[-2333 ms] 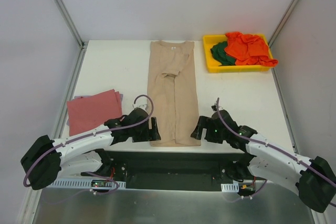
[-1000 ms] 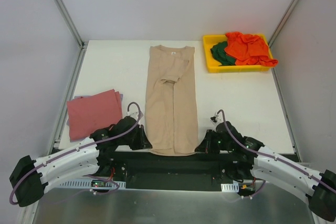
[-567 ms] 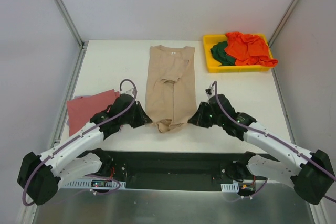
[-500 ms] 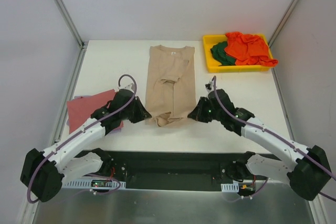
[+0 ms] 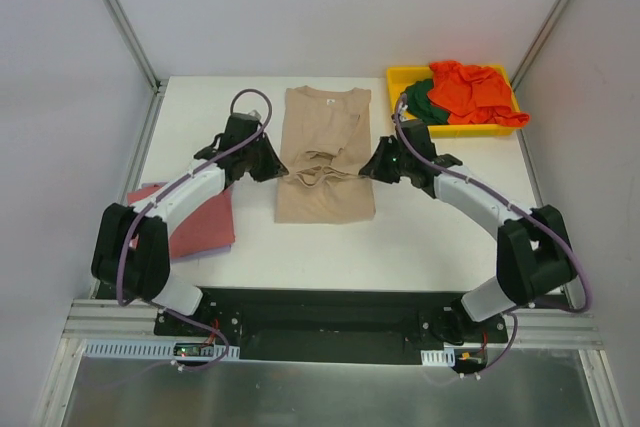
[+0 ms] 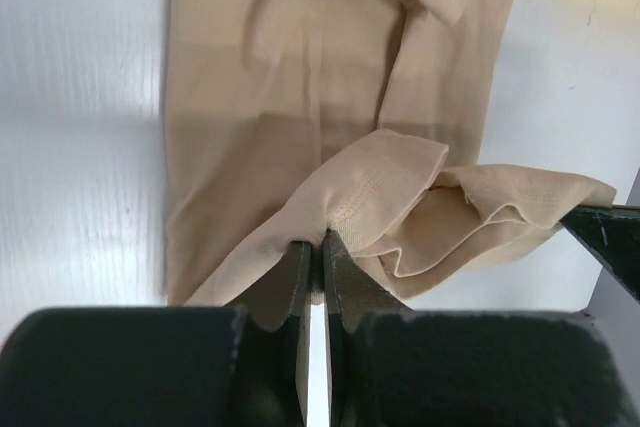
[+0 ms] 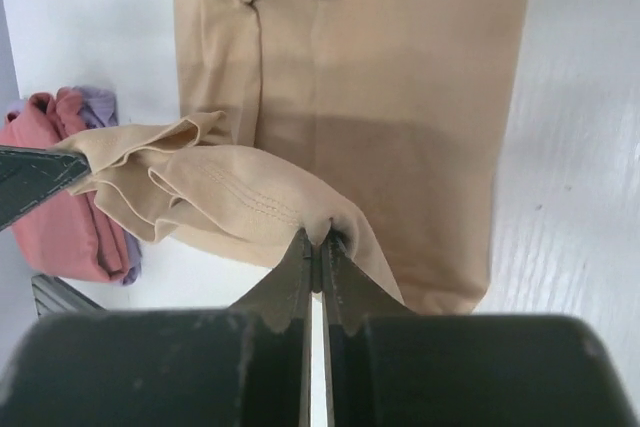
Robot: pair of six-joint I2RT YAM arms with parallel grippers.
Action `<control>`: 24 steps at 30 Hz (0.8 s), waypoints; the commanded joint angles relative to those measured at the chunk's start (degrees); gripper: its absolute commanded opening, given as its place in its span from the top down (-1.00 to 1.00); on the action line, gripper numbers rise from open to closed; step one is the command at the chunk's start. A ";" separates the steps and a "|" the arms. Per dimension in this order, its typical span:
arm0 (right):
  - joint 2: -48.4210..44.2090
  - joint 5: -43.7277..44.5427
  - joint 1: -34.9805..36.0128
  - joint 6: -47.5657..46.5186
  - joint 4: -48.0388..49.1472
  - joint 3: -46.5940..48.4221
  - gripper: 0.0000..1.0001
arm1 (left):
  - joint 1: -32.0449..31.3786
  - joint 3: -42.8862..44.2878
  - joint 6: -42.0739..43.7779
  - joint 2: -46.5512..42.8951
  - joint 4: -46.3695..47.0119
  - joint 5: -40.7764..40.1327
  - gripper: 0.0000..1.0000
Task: Fold and stack the t-shirts
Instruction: Fold the folded rectangular tshirt in 1/3 of the way
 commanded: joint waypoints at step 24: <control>12.81 -3.37 -6.68 -14.08 7.45 10.77 -0.92 | 7.94 15.10 8.93 16.07 2.50 9.78 -0.98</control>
